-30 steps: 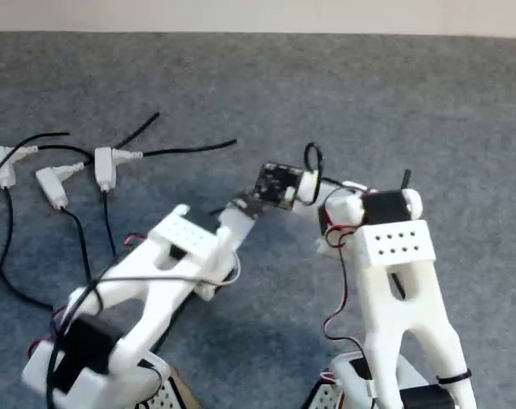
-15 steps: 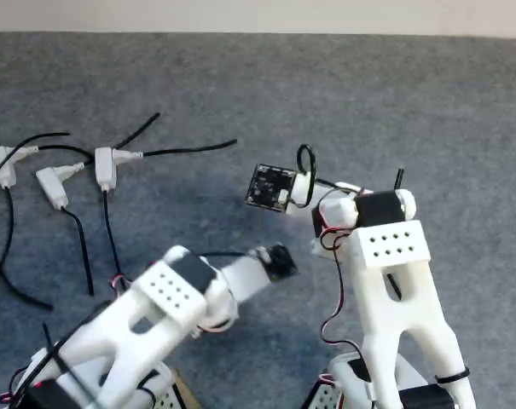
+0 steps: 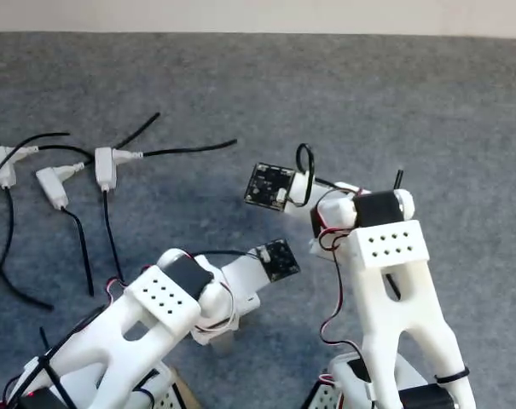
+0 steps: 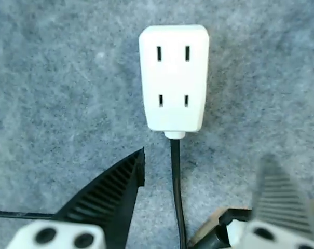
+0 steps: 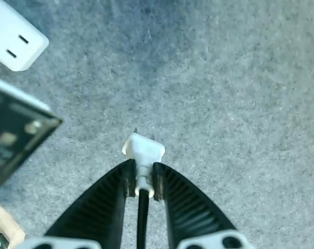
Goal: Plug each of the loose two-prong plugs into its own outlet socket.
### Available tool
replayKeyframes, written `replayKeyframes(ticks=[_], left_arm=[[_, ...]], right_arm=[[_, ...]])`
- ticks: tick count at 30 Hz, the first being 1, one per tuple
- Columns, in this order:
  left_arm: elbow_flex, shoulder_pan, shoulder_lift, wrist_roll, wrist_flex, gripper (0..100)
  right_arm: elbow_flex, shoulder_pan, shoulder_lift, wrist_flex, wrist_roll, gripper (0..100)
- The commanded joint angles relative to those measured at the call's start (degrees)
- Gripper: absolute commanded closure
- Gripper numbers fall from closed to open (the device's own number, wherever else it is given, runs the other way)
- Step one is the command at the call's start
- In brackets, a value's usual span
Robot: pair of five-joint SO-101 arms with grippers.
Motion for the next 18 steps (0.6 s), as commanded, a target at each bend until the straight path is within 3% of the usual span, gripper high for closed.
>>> replayKeyframes(ticks=[1,11,16,18], left_arm=[[-1.63,-2.95,-1.45,1.23,-0.62,63],[-14.11,-37.32,-11.91,1.23,-0.7,64],[-8.22,-56.31,-21.05,1.23,-1.58,64],[-2.15,-63.87,-22.37,1.23,-5.98,64]], right_arm=[[-0.57,-0.4,-0.13,0.04,-0.53,99.2],[-1.19,-11.3,-0.13,0.04,-0.18,99.2],[-1.54,-16.84,-0.13,0.22,0.09,99.2],[-1.54,-19.38,-0.13,0.66,1.49,99.2]])
